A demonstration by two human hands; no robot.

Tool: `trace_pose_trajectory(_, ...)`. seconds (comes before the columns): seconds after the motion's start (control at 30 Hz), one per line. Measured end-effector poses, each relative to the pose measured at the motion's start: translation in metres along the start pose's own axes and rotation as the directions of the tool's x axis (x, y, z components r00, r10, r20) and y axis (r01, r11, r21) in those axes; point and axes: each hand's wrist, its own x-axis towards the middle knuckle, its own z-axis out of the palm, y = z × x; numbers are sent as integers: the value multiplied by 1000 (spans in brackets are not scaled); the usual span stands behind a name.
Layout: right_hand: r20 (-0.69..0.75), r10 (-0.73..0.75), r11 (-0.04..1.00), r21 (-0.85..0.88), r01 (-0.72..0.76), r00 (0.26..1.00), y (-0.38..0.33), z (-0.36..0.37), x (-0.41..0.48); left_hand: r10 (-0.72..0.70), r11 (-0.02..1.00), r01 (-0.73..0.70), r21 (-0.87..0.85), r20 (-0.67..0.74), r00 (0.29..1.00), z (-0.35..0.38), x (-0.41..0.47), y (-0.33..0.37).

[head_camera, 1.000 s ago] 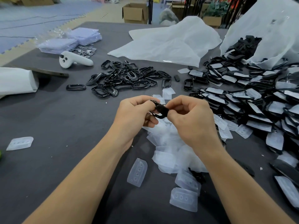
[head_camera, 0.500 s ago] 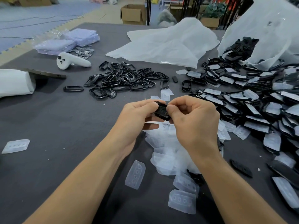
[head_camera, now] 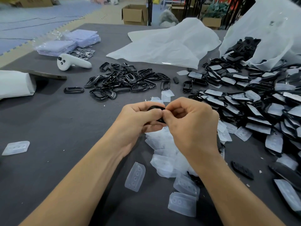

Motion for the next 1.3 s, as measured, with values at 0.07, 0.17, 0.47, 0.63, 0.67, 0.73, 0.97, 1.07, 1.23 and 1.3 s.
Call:
trace_pose_trajectory(0.07,-20,-28,999,-36,28,999,0,2,-2,32,998,-31,47,-11,999,-1,0,-2)
trace_pose_trajectory(0.17,-54,-111,984,-146,102,992,-2,7,-6,50,995,-45,84,-54,997,1,0,-3)
trace_pose_trajectory(0.47,-151,-165,971,-199,133,975,2,3,-3,53,998,-57,-22,-179,982,4,3,-1)
trace_pose_trajectory(0.63,250,310,863,330,-382,917,7,2,8,19,984,-53,-169,-197,980,4,4,-2)
trace_pose_trajectory(0.67,281,304,851,349,-392,910,9,2,10,18,984,-52,-168,-198,980,3,4,-3)
trace_pose_trajectory(0.73,271,281,878,315,-361,921,11,4,9,24,990,-51,-135,-195,981,4,4,-4)
trace_pose_trajectory(0.97,121,271,932,215,-292,955,16,10,5,185,967,-142,211,-201,962,4,4,-8)
trace_pose_trajectory(1.07,123,262,936,211,-283,957,18,7,7,193,959,-145,244,-184,964,4,3,-7)
trace_pose_trajectory(1.23,153,261,923,249,-293,953,17,8,6,201,965,-158,208,-206,958,9,1,-7)
trace_pose_trajectory(1.3,181,234,918,283,-279,955,16,8,6,209,971,-171,170,-242,948,12,1,-7)
